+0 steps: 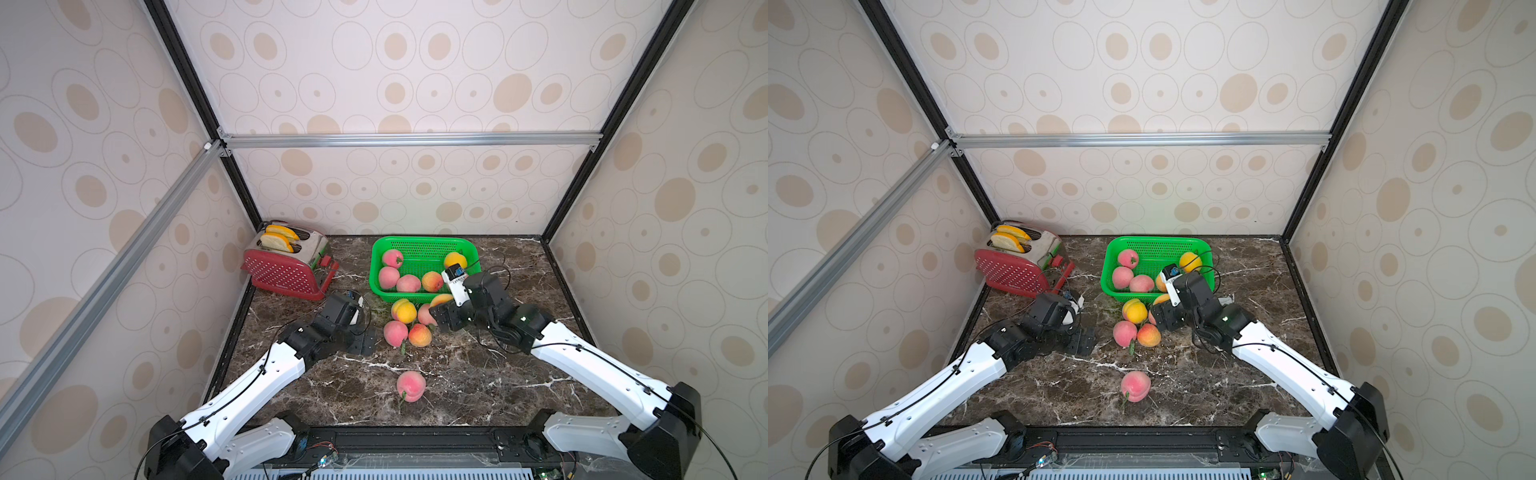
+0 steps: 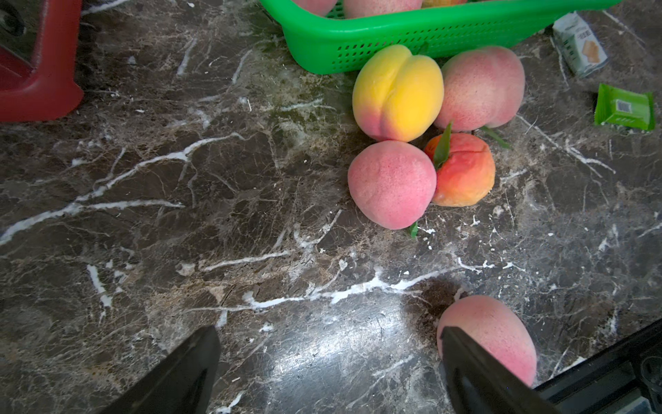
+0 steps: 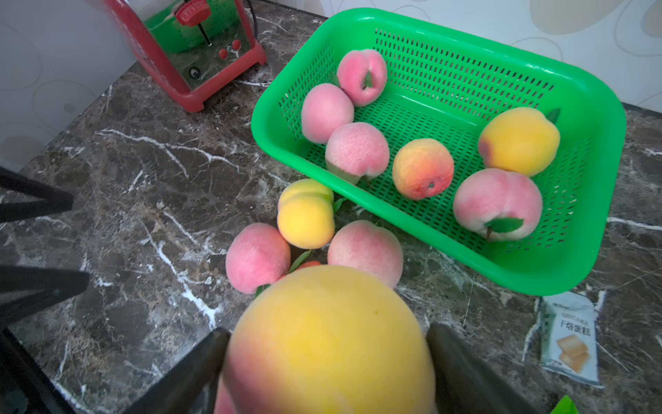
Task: Put the peaches into the basket
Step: Pick up the peach from the center of the board, then place the peach in the basket.
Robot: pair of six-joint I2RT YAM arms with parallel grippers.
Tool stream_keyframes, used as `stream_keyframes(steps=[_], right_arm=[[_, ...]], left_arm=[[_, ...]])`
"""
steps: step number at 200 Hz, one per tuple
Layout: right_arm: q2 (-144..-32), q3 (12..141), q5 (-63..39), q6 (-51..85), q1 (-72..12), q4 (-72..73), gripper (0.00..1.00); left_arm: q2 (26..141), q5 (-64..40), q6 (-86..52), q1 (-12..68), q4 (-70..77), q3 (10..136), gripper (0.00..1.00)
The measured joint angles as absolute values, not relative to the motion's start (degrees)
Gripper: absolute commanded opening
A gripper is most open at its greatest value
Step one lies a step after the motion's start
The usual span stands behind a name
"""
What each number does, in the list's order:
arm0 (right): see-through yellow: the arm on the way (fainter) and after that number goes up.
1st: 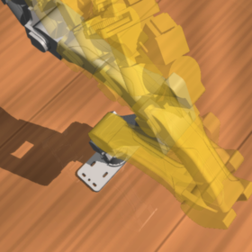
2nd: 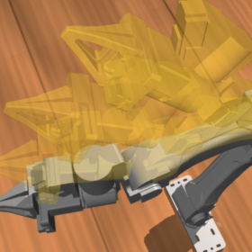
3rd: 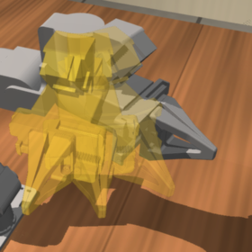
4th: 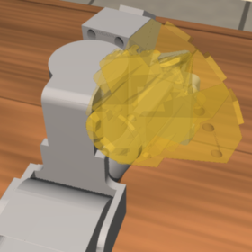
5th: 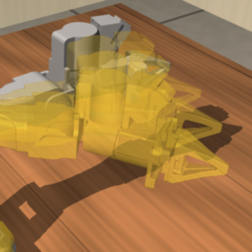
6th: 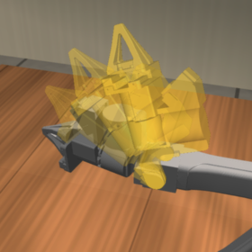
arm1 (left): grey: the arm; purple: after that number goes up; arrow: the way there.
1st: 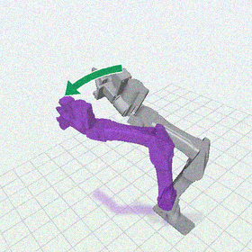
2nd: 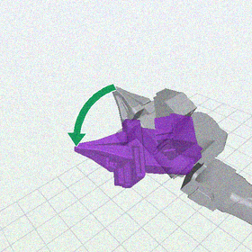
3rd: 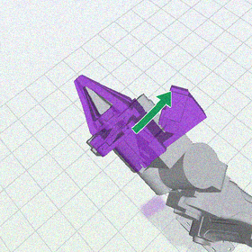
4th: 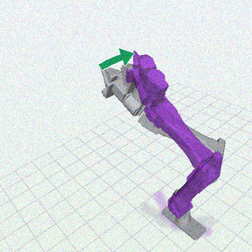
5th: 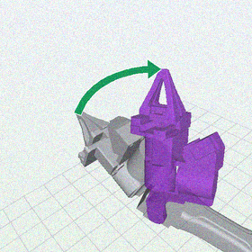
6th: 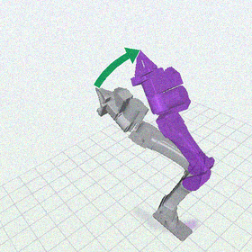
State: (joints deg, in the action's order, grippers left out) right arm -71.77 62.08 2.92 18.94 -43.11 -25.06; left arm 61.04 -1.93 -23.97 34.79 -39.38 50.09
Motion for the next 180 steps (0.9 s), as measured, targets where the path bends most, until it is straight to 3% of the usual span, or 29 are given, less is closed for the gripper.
stream_keyframes(steps=[93,180], right_arm=[[-94.32,83.33,-8.51,14.06,-27.18,-24.32,0.89],[-110.13,94.00,-14.68,12.86,-21.39,-20.05,0.88]], left_arm=[[61.10,-1.89,-23.09,34.79,-39.88,50.09,0.99],[63.57,-2.04,-23.03,34.79,-39.92,50.17,0.99]])
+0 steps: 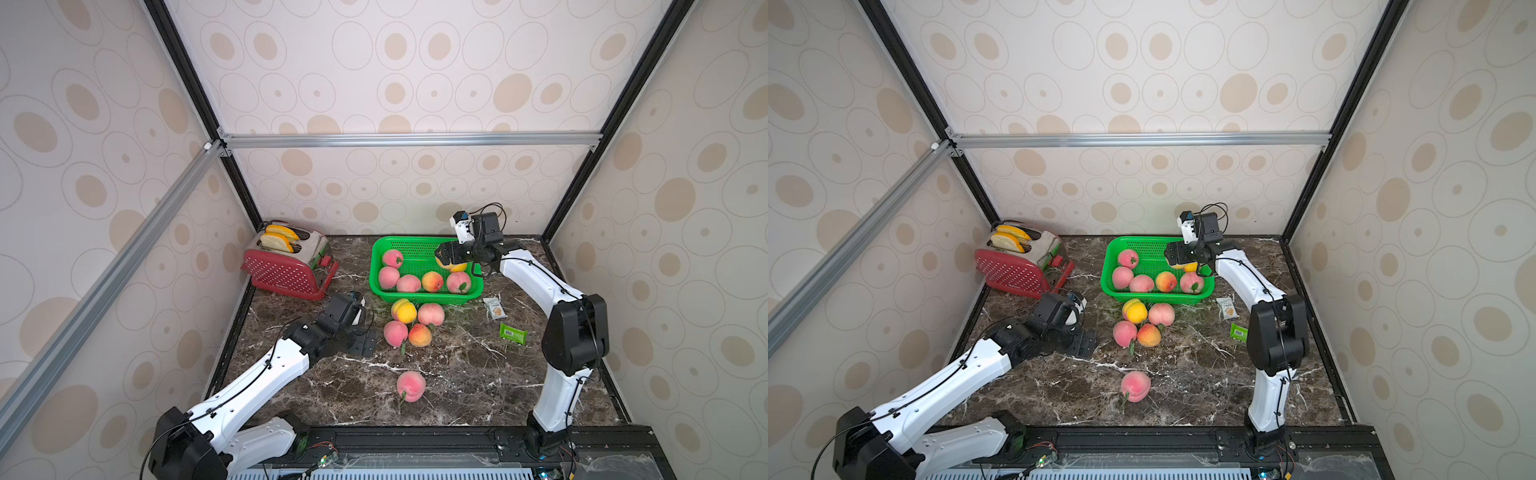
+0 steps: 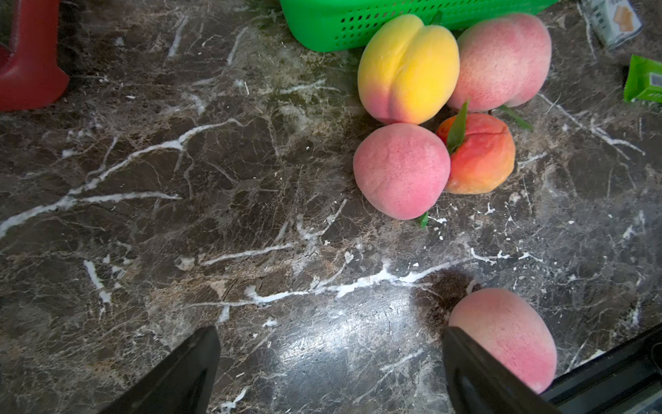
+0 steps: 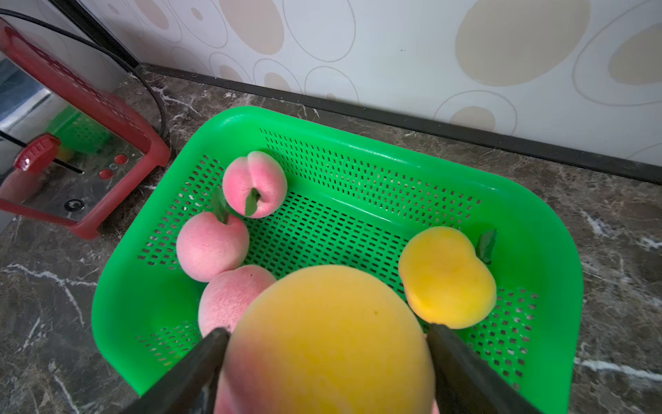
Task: Put the peaches into the basket
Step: Place the peach in the basket.
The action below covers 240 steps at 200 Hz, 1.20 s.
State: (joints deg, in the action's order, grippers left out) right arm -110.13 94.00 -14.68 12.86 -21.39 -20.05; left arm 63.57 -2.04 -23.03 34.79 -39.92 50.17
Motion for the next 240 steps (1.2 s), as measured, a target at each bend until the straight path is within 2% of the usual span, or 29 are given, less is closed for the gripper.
stream_keyframes(steps=[61,102,240], right_arm=[[-117.56,94.52,-16.71,11.40,-20.60,-14.13,0.87],[-123.22,100.03,-15.16,9.02,-20.60,-13.82,0.87],[-130.41,106.89,-13.87,7.90,-20.71,-14.20,0.86]], left_arm=[[65.89,-2.72,-22.94,34.79,-39.72,50.22,0.99],[67.05,-3.51,-22.96,34.79,-39.35,50.22,0.99],[68.14,-3.99,-22.94,34.79,-38.26,50.22,0.99]])
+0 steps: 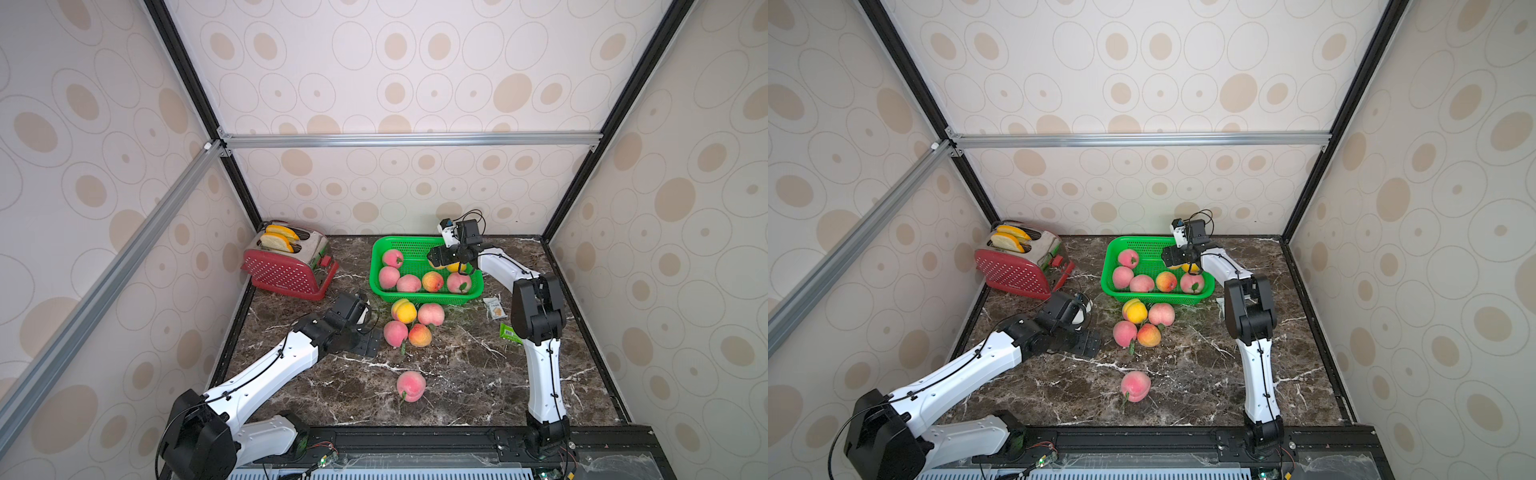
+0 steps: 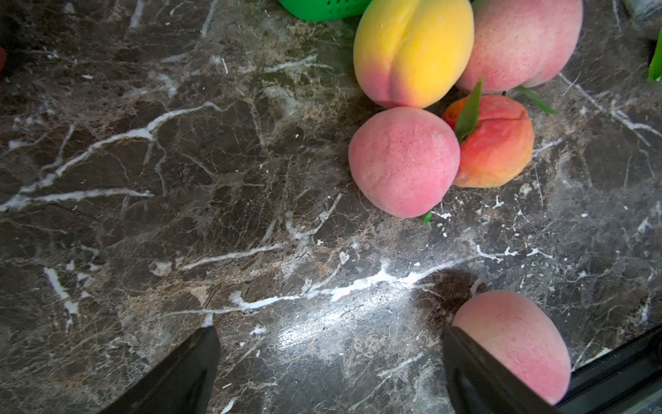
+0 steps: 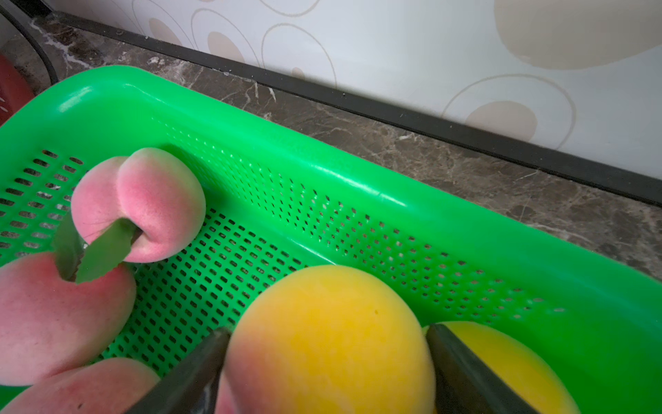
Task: Put the peaches into the basket
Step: Place the peach in the basket.
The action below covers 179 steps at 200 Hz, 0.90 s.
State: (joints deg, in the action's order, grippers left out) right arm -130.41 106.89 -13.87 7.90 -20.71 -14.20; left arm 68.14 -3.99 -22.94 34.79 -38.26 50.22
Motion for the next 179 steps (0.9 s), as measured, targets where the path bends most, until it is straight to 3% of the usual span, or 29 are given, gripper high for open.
stream_keyframes(steps=[179], right_arm=[[-131.22,108.90,-12.91,6.44,-21.80,-17.30,0.91]], left_arm=[[67.18,-4.14,-22.98,34.79,-38.17,50.22,0.99]])
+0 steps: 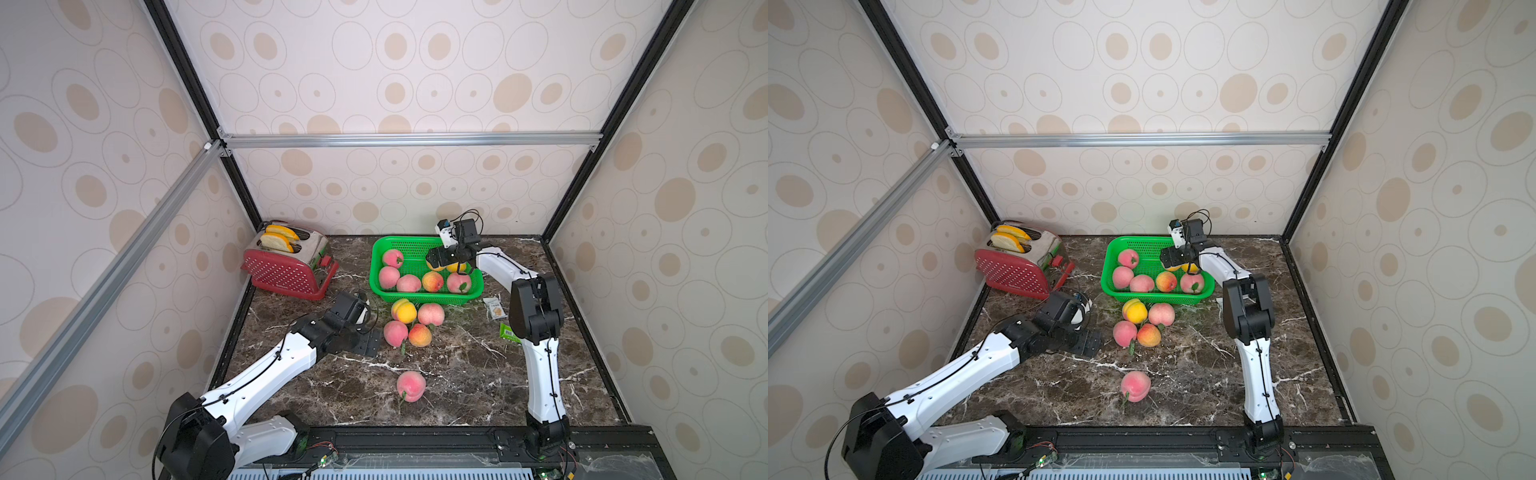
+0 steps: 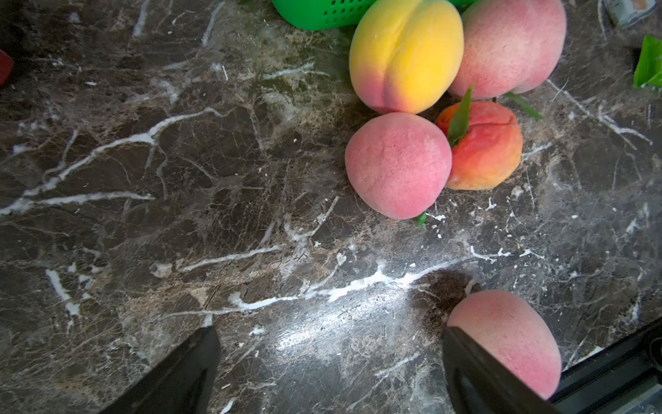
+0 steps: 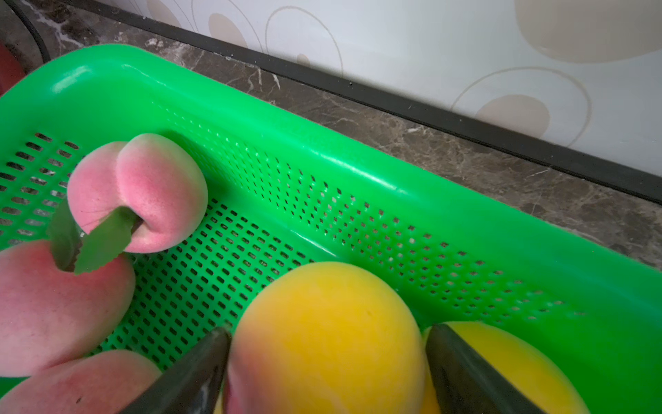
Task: Put the peaches into the basket
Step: Place the peach in the basket.
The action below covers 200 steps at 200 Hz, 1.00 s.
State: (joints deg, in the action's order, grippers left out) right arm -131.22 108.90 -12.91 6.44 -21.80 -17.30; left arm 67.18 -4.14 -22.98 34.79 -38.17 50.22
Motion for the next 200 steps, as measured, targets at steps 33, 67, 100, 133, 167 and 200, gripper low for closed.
stream_keyframes(steps=[33,67,100,133,167,200], right_arm=[[-131.48,109.80,-11.64,6.13,-22.83,-18.70,0.91],[-132.05,110.59,-10.79,6.09,-23.20,-19.49,0.91],[-132.09,111.07,-10.22,5.91,-23.16,-20.51,0.91],[-131.94,110.98,-10.13,5.89,-23.40,-21.26,0.91],[-127.28,105.65,-9.45,5.85,-24.29,-21.21,0.91],[-117.25,95.94,-8.84,6.20,-25.45,-19.97,0.92]], left_arm=[[67.18,-4.14,-23.00,34.79,-38.17,50.22,0.99],[67.18,-4.14,-23.03,34.79,-38.17,50.22,0.99],[67.18,-4.14,-23.00,34.79,-38.15,50.22,0.99],[67.18,-4.16,-23.03,34.79,-38.13,50.22,0.99],[67.16,-4.23,-23.14,34.79,-37.54,50.22,0.99],[67.72,-5.06,-23.55,34.79,-36.40,50.74,0.99]])
